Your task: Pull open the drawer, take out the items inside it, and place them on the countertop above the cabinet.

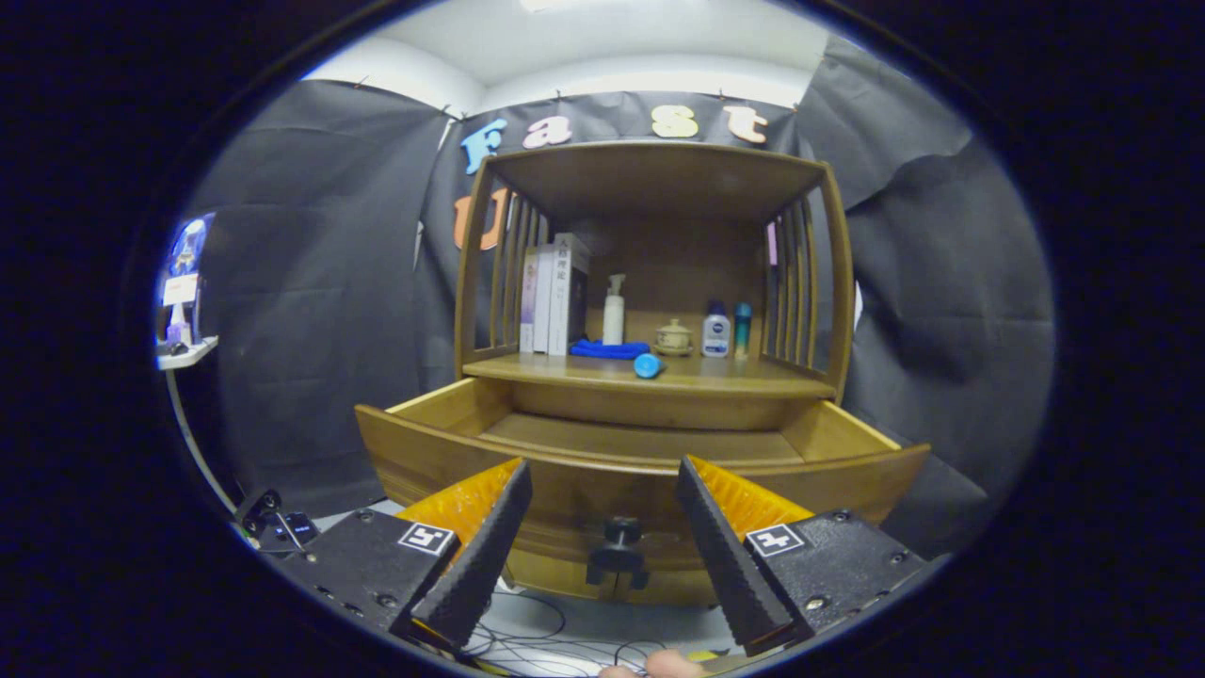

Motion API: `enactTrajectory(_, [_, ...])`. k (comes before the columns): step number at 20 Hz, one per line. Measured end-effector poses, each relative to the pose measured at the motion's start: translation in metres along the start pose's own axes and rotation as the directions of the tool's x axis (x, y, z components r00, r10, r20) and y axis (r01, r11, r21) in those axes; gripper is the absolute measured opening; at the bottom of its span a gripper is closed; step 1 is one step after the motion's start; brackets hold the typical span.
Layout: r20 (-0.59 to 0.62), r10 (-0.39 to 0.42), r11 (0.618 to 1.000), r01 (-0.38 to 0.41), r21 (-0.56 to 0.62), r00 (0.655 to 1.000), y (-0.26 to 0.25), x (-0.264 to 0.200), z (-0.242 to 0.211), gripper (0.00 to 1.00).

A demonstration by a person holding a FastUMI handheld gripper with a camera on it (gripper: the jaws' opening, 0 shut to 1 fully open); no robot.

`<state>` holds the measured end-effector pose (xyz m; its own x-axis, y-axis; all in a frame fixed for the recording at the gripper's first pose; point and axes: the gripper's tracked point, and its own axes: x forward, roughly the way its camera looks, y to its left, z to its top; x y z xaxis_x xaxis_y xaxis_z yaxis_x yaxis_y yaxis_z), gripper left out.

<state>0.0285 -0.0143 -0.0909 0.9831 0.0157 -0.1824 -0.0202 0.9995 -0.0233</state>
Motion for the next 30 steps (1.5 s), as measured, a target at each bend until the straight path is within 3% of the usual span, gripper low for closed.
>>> enactTrajectory(12, [-0.143, -0.035, 0.997, 0.045, 0.068, 0.989, -0.006, 0.032, -0.060, 0.98])
enactTrajectory(19, [-0.144, -0.091, 0.984, 0.111, 0.137, 0.985, -0.013, 0.044, -0.059, 0.99])
enactTrajectory(23, [-0.129, -0.149, 0.985, 0.158, 0.068, 0.980, -0.015, 0.051, -0.064, 0.98])
enactTrajectory(30, [-0.117, -0.141, 0.987, 0.149, 0.056, 0.983, -0.015, 0.070, -0.059, 0.99])
